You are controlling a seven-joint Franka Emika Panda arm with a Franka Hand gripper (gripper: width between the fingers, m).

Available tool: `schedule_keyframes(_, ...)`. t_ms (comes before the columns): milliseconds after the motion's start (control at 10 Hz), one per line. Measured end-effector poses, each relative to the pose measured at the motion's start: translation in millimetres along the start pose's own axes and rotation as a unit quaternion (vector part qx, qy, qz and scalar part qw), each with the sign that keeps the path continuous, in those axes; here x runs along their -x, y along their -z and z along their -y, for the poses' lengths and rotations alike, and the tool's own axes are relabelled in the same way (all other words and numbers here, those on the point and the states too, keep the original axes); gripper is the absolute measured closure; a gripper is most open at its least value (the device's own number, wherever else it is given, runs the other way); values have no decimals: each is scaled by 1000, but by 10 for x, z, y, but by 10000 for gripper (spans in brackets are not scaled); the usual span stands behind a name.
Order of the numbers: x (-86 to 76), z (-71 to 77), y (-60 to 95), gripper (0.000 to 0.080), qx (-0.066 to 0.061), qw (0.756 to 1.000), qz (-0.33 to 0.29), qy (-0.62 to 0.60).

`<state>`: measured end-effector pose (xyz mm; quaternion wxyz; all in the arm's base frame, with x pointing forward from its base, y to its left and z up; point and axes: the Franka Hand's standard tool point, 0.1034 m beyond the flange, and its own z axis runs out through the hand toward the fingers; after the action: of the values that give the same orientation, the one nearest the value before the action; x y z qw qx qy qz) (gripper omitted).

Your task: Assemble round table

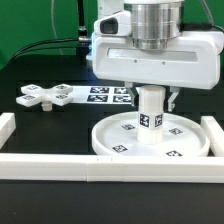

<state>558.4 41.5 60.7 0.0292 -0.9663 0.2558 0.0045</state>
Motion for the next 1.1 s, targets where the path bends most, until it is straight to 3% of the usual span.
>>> schedule_keyframes(200,19,8,0,390,0,996,7,-93)
schedule_keyframes(400,23,10,2,390,0,997,6,-83)
schedule_keyframes(500,65,5,38,212,0,999,5,-44)
schedule_keyframes(600,117,4,106,168,-1,1000,3,-1)
schedule_keyframes(800,184,-113,262,155,-5,994,0,114)
schedule_keyframes(1100,275,-174,255,151,-5,990,-6,144)
